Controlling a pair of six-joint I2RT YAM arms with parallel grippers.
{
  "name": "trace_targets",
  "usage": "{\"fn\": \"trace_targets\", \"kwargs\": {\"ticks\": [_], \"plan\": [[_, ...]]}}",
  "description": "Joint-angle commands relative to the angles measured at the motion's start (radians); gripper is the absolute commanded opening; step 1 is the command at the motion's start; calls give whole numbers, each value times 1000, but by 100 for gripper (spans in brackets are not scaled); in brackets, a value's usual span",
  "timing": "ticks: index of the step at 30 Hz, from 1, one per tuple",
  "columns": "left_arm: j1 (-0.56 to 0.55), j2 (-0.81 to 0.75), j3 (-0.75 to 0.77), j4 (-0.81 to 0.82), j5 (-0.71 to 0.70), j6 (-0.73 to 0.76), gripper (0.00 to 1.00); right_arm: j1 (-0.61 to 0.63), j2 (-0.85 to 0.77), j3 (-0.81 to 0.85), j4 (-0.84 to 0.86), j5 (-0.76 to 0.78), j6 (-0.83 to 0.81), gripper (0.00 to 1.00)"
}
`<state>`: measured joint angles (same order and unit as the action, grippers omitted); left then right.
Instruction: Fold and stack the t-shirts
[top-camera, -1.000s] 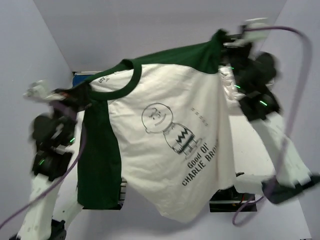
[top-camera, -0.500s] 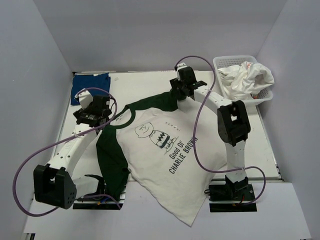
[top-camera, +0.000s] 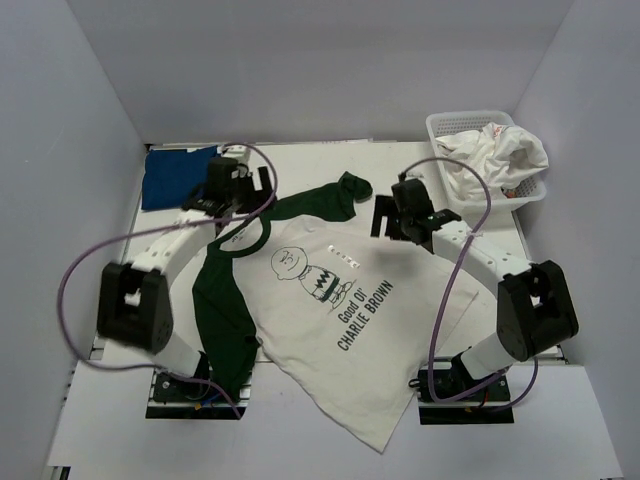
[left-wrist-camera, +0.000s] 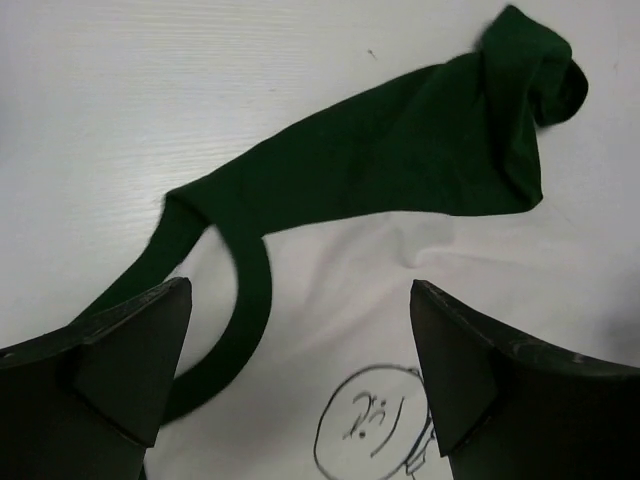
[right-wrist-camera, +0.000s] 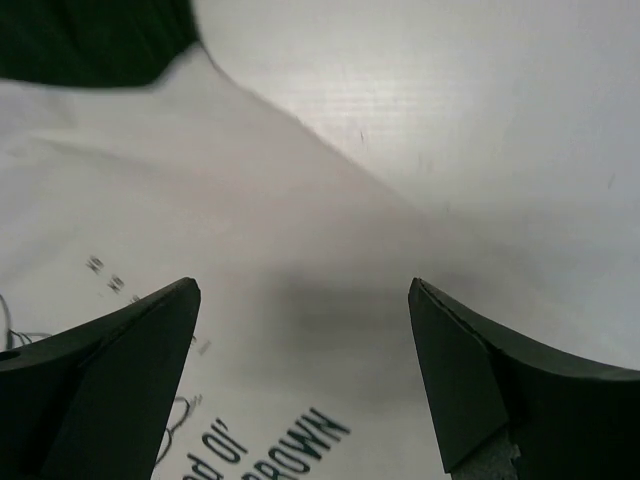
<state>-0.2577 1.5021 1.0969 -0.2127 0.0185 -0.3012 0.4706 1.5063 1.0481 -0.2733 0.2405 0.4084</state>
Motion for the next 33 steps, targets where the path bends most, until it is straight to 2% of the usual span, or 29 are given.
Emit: {"fn": "trace_targets", "kwargs": {"ticks": [1,6,9,13,18,21,22,24,25,26,27,28,30,31,33], "plan": [[-3,183,125,-19,216,103,100,0,-15,-66,-47,-39,203,90],[-3,386,317,-99,227,149,100,2,-32,-164,-53,-127,225,90],[-3,483,373,-131,244,149,100,0,-6,-186,-66,-101,227,90],[17,569,403,-160,189,93,100,-9,150,-93,-118,-34,214,90],[47,613,442,-194,20,15,100,-41,345,70,-124,-32,176,90],[70,678,541,-250,-54,-28,100,-85,489,274,-196,0,153,90],[71,691,598,-295,-99,-57,100,-92,546,412,-226,0,133,90],[80,702,615,-307,-152,-82,100,-124,643,513,-251,-7,95,90],[80,702,624,-280,-166,-99,100,-128,681,709,-274,-13,57,90],[80,702,624,-263,-166,-99,100,-151,807,783,-338,-50,29,90],[89,702,624,-249,-166,-99,100,-159,853,852,-363,-59,-21,90],[89,711,636,-229,-154,-99,100,-164,943,1092,-403,-75,-48,90],[89,734,661,-229,-153,-99,100,-191,1051,1256,-406,-173,-103,90],[89,748,713,-259,-141,-87,100,-196,1084,1285,-390,-193,-130,90],[89,806,820,-290,-114,-73,100,-214,1059,1230,-235,-317,-166,90]]}}
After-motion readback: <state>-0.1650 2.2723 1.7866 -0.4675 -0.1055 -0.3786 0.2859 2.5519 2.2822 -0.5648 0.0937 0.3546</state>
